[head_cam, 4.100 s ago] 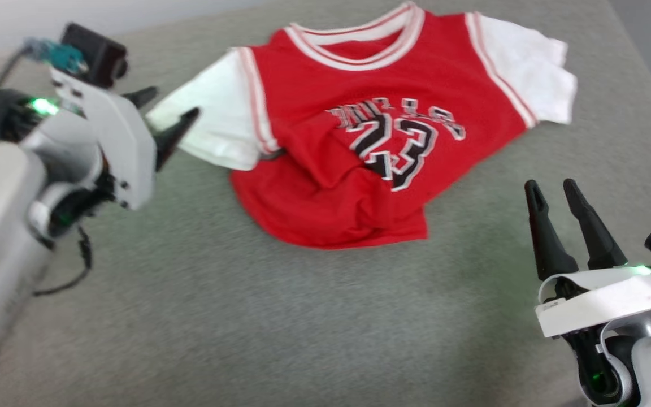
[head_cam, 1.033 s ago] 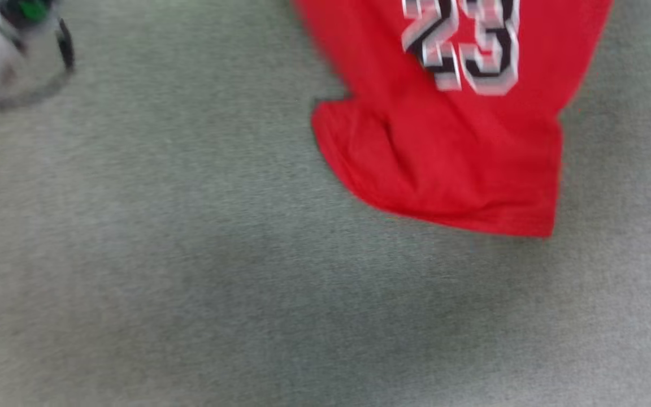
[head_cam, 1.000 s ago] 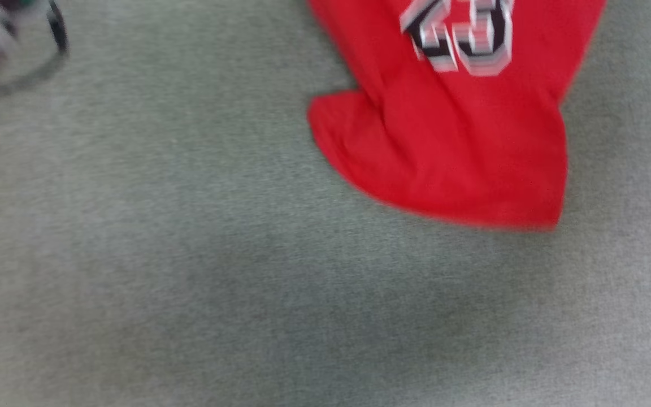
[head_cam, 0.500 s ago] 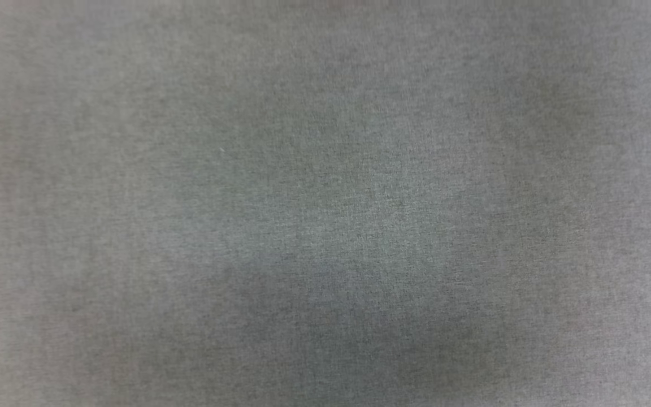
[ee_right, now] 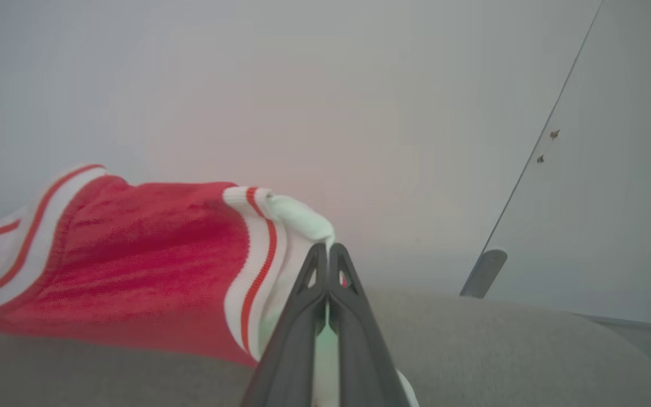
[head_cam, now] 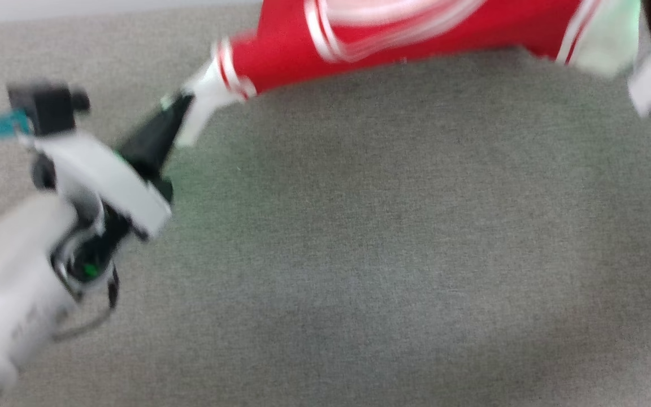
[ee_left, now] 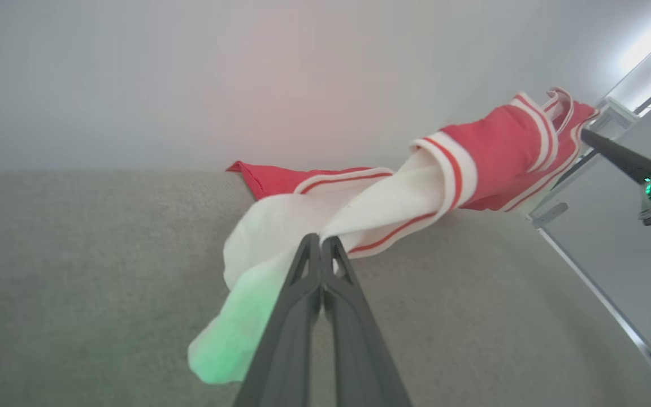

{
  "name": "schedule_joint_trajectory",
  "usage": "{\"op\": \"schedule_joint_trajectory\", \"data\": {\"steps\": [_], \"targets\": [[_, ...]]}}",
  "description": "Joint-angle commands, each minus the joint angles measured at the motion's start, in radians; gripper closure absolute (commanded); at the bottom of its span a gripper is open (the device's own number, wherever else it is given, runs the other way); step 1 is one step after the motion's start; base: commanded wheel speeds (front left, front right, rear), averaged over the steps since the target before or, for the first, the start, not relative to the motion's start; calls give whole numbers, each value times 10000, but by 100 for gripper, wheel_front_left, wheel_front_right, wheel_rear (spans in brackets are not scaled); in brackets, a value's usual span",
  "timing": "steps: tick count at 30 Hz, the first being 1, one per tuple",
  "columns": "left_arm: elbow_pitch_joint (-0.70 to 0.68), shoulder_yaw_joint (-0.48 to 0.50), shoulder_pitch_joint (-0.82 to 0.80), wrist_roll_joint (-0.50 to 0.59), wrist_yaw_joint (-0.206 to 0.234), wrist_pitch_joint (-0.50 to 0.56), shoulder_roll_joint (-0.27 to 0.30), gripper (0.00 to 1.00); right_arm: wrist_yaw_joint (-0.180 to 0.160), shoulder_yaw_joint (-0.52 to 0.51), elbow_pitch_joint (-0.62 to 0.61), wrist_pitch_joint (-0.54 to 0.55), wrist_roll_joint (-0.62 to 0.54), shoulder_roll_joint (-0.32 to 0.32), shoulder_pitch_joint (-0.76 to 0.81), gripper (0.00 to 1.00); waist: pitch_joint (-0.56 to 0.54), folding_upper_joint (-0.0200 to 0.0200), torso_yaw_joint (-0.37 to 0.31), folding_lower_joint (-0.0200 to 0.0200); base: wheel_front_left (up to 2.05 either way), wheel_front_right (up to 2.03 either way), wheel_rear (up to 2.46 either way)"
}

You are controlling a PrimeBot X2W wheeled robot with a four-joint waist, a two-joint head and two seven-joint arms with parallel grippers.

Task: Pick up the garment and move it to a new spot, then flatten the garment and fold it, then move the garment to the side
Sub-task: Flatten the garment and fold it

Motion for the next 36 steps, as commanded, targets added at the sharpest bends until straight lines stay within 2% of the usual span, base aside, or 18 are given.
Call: {"op": "schedule_joint_trajectory", "data": {"steps": [1, 7, 9, 10, 12, 13, 20, 29, 33, 36], "targets": [[-368, 279, 579, 143, 22, -49, 112, 100, -14, -36, -667, 129, 367, -478, 767, 100, -138, -1, 53, 0, 0, 0, 0], [-1804, 1370, 2954, 975, 22, -54, 406, 100, -14, -664, -3932, 885, 1328, -2103, 4326, 100, -308, -1, 76, 0, 0, 0, 0], [-2149, 1742, 3613, 1291, 22, -54, 522, 100, -14, -1063, -4796, 1118, 1363, -2401, 5376, 100, -359, -1, 48, 0, 0, 0, 0], [-2149, 1742, 3613, 1291, 22, -54, 522, 100, -14, -1063, -4796, 1118, 1363, -2401, 5376, 100, -359, -1, 48, 0, 0, 0, 0], [-2754, 2164, 4596, 1569, 22, -52, 649, 100, -14, -1604, -5972, 1533, 1241, -2676, 6825, 100, -439, -1, -33, 0, 0, 0, 0], [-2754, 2164, 4596, 1569, 22, -52, 649, 100, -14, -1604, -5972, 1533, 1241, -2676, 6825, 100, -439, -1, -33, 0, 0, 0, 0], [-4021, 2688, 6544, 1797, 22, -42, 1125, 100, -14, -3046, -8159, 2782, 1085, -2706, 9670, 100, -406, -1, -103, 0, 0, 0, 0], [-5200, 2549, 8222, 1820, 22, -41, 1929, 100, -14, -5239, -10173, 4446, 1034, -2003, 12755, 100, -391, -1, 40, 0, 0, 0, 0], [-5387, 2503, 8150, 1876, 22, -40, 1879, 100, -14, -5788, -10770, 4928, 979, -1661, 13351, 100, -335, -1, 147, 0, 0, 0, 0], [-5219, 2304, 7837, 1963, 22, 99, 1540, 100, -14, -5544, -10760, 5175, 818, -1644, 13083, 100, -322, -1, 134, 0, 0, 0, 0]]}}
